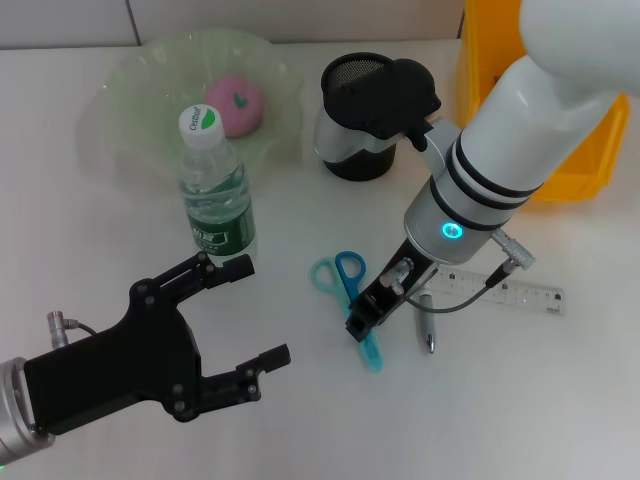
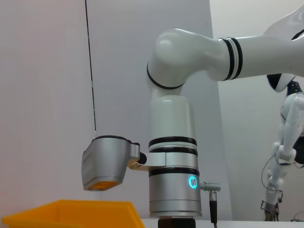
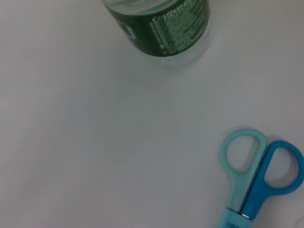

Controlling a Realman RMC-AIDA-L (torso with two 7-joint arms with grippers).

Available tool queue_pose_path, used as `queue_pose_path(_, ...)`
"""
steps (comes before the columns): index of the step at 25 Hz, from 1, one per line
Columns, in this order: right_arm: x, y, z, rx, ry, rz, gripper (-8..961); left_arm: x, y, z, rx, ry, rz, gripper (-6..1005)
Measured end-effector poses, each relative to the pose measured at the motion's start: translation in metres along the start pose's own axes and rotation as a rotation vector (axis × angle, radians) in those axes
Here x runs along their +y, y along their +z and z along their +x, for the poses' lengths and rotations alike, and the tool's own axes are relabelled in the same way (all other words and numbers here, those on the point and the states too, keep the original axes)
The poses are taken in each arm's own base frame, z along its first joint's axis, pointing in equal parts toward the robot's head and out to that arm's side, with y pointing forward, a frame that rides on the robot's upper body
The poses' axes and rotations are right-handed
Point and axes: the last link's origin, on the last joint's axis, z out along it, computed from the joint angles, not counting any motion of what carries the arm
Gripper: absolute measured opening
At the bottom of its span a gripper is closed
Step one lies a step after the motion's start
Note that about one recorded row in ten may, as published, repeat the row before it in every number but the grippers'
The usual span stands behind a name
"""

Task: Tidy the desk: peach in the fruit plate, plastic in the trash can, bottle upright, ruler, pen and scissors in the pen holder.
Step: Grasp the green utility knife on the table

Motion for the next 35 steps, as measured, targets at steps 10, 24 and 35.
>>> queue_pose_path(10,-0.003,0.0006,-0.0001,0.001,0.02,-0.003,306,-0.0003,0.0004,0.0003,0.002,0.001,-0.002,830)
queue_pose_path(24,-0.0002,-0.0001,-0.0028,-0.005,0.017,-0.013,315,-0.0008,0.0004,0.0009,0.005,0.002,0.002,830)
queue_pose_path(35,0.001,-0.0004,-0.0051,-0.003,0.007,-0.008,386,-0.0011,0.0002,0.001,0.006,0.002,0.004,829)
